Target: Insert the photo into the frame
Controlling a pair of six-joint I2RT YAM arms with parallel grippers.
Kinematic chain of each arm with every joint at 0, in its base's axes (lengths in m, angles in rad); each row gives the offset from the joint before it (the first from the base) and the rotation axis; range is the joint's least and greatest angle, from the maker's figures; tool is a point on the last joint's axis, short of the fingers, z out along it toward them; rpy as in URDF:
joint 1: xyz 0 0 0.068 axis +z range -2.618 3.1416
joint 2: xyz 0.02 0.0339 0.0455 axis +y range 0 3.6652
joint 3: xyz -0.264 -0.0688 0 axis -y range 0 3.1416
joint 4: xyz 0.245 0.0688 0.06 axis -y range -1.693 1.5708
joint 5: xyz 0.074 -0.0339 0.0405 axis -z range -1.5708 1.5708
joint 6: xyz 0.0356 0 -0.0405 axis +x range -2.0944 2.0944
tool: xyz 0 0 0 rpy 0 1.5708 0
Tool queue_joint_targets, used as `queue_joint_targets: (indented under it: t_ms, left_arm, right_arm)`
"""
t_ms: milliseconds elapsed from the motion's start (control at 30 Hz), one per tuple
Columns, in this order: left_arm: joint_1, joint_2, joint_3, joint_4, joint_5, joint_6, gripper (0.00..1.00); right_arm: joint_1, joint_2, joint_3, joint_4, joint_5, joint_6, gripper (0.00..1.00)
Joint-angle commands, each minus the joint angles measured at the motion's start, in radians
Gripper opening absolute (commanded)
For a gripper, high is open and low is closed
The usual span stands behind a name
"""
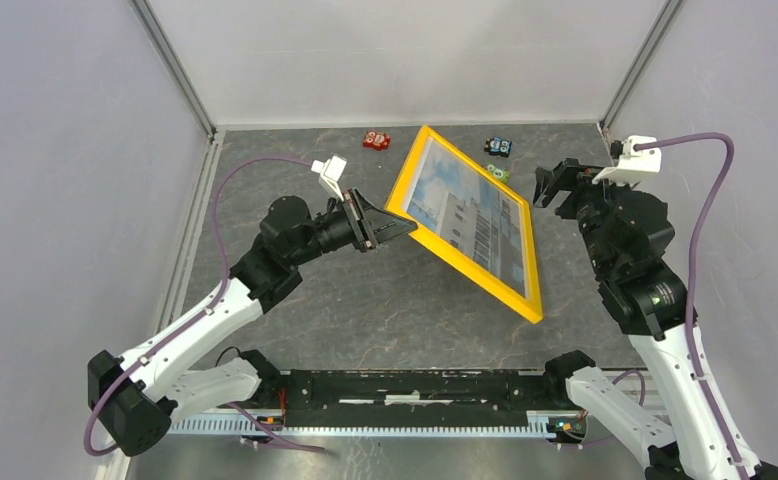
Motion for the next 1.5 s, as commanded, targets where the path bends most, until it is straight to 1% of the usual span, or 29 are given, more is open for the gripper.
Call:
queue_joint_targets:
  t_ms: [0, 133, 267, 367, 467, 600, 700, 900, 1100, 1233, 1467]
  left_arm:
    - [0.019, -0.022, -0.025, 0.258, 0.119, -0.164, 0.02]
    - [0.019, -0.032, -0.046, 0.267, 0.117, -0.182, 0.02]
    - [0.021, -0.057, -0.034, 0.166, 0.084, -0.143, 0.02]
    - [0.021, -0.067, -0.010, 0.035, 0.038, -0.100, 0.02]
    - [0.026, -0.081, 0.016, -0.116, -0.017, -0.068, 0.02]
    - [0.045, -0.108, 0.035, -0.311, -0.088, -0.009, 0.02]
    - [0.074, -0.144, 0.010, -0.364, -0.102, 0.015, 0.02]
    - [0.151, -0.187, -0.077, -0.448, -0.077, 0.021, 0.02]
    - [0.259, -0.195, -0.149, -0.499, -0.066, 0.066, 0.02]
    - [0.320, -0.205, -0.197, -0.524, -0.046, 0.062, 0.02]
    - [0.342, -0.254, -0.224, -0.653, -0.137, 0.036, 0.02]
  right_arm:
    - [-0.001, -0.005, -0.013, 0.046, 0.022, -0.015, 0.87]
    - [-0.001, -0.001, -0.024, 0.048, -0.005, -0.018, 0.87]
    - [-0.002, 0.031, -0.037, 0.056, -0.147, -0.055, 0.90]
    - [-0.002, 0.098, -0.028, 0.019, -0.272, -0.079, 0.96]
    - [-0.002, 0.189, -0.007, -0.044, -0.376, -0.086, 0.96]
    - [-0.001, 0.257, -0.066, -0.041, -0.528, -0.089, 0.95]
    - [0.000, 0.289, -0.122, -0.017, -0.591, -0.083, 0.95]
    - [0.000, 0.316, -0.192, 0.012, -0.584, -0.079, 0.95]
    - [0.000, 0.305, -0.191, 0.015, -0.526, -0.077, 0.95]
    - [0.001, 0.296, -0.185, 0.002, -0.489, -0.086, 0.95]
    - [-0.001, 0.271, -0.176, -0.012, -0.443, -0.096, 0.95]
